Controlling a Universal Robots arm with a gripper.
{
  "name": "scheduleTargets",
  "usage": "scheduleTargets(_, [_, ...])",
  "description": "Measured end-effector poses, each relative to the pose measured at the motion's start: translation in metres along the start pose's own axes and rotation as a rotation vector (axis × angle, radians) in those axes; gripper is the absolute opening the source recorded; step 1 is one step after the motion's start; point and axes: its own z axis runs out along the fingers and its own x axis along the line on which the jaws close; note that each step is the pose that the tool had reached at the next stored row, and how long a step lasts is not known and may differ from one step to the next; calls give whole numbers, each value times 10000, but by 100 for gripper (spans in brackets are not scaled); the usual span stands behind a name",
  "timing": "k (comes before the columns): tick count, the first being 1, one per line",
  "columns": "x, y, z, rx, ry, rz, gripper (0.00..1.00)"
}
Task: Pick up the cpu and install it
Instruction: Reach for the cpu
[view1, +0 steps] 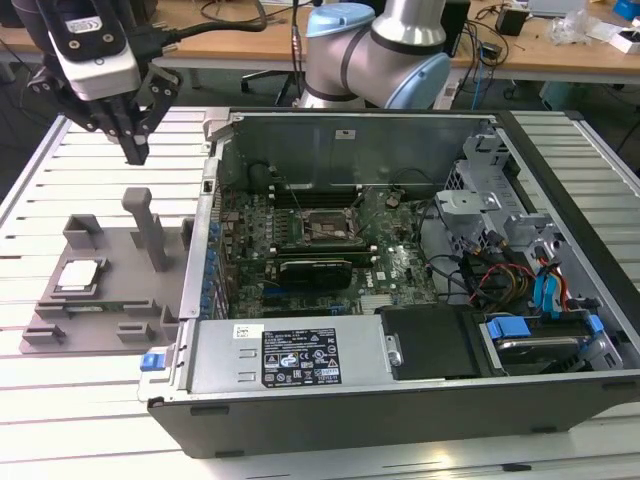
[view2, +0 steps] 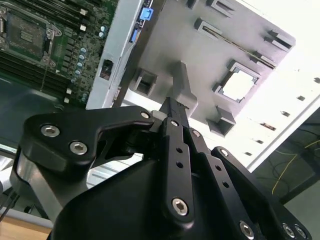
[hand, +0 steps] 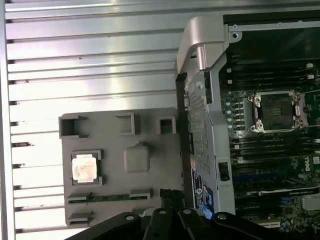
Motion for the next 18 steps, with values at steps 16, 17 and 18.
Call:
scheduleTargets(16, [353, -27, -6, 0, 0, -1, 11])
scheduleTargets(17, [369, -28, -7, 0, 0, -1, 11])
scheduleTargets(18, [394, -30, -7, 0, 0, 0, 11])
